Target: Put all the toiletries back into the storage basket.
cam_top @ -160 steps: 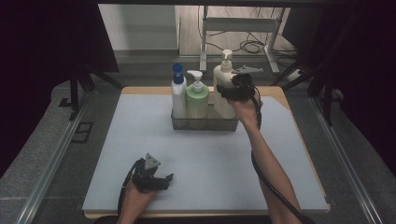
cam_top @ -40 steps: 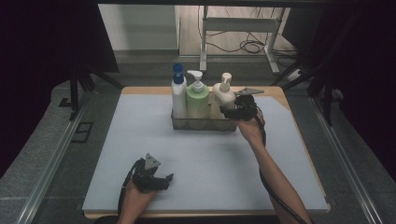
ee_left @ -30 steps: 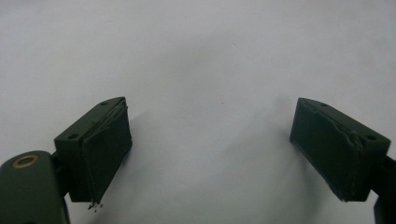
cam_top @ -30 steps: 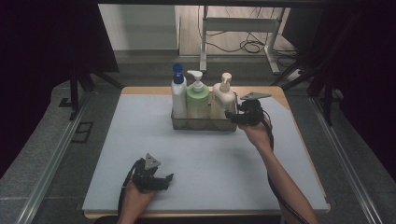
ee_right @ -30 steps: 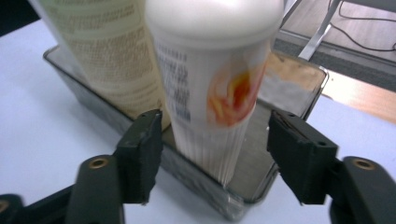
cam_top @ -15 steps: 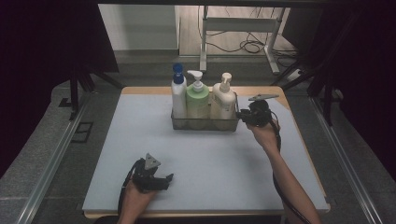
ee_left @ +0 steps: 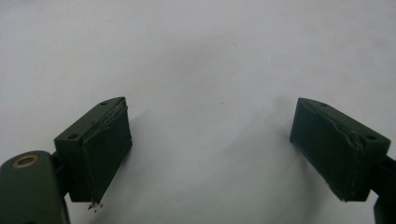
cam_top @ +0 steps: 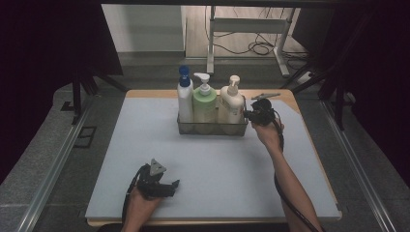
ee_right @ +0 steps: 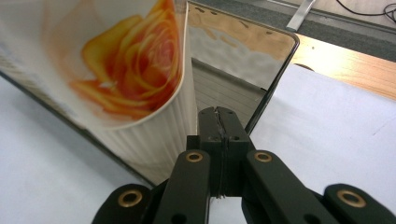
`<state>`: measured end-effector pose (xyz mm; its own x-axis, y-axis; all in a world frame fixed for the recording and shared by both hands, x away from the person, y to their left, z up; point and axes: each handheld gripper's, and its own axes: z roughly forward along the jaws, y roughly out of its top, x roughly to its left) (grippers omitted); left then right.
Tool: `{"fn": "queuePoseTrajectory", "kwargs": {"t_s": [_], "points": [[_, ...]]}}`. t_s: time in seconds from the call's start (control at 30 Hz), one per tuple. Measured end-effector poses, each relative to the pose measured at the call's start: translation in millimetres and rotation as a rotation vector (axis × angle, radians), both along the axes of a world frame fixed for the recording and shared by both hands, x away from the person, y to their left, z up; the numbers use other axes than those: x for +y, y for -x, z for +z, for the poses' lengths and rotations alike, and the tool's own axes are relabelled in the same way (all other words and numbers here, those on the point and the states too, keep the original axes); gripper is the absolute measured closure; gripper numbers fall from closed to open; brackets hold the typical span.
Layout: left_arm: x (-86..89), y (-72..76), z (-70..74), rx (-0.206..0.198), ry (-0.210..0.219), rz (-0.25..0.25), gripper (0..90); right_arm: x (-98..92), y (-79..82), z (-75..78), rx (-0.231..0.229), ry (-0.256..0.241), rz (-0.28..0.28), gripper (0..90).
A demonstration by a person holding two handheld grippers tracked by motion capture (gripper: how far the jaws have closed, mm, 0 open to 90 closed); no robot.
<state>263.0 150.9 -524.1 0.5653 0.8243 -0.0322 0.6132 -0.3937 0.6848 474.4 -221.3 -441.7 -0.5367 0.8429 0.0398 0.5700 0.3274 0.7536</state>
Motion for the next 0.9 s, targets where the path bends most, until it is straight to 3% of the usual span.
{"fn": "queuePoseTrajectory", "kwargs": {"t_s": [0.9], "points": [[-0.2,0.0,-0.1,0.000,0.004,0.002,12.1,9.7,-13.8,-16.7,0.051,-0.016,0.019,90.0]]}}
